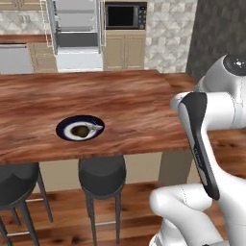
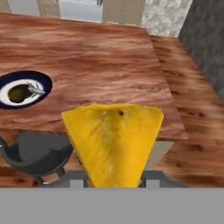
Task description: Take the cheese, fish, and avocado from the fridge and place them on the plate on the dining counter to create an appetizer plate.
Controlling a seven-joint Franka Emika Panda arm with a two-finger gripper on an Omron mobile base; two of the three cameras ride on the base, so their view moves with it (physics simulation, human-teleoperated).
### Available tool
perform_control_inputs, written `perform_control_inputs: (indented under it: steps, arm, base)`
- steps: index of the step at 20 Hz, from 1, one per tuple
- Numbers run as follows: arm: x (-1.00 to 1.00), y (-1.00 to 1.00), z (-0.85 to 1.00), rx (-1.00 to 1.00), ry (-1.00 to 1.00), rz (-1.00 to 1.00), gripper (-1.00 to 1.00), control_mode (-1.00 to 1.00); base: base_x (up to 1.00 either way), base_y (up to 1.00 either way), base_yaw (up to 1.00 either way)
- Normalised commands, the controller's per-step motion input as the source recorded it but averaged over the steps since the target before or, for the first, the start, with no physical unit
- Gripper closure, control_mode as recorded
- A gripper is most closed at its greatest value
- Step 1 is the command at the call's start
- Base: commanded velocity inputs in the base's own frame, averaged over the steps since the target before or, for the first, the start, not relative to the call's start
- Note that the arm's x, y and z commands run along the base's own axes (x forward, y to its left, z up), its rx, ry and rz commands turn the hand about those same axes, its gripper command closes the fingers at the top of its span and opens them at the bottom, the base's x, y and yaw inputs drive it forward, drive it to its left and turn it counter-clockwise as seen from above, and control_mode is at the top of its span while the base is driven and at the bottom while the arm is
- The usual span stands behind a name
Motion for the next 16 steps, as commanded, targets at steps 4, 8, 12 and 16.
perform_control_inputs:
  steps: [4,8,12,16]
  arm:
    - [0.00,0.00,0.00,0.00,0.00,0.00,1.00,1.00]
    - [0.00,0.00,0.00,0.00,0.00,0.00,1.00,1.00]
    - [0.00,0.00,0.00,0.00,0.00,0.00,1.00,1.00]
    - [0.00,0.00,0.00,0.00,0.00,0.00,1.00,1.00]
  base:
    - [0.34,1.00,-0.24]
    - [0.85,0.96,-0.14]
    - [1.00,0.27,-0.01]
    - [0.96,0.10,0.00]
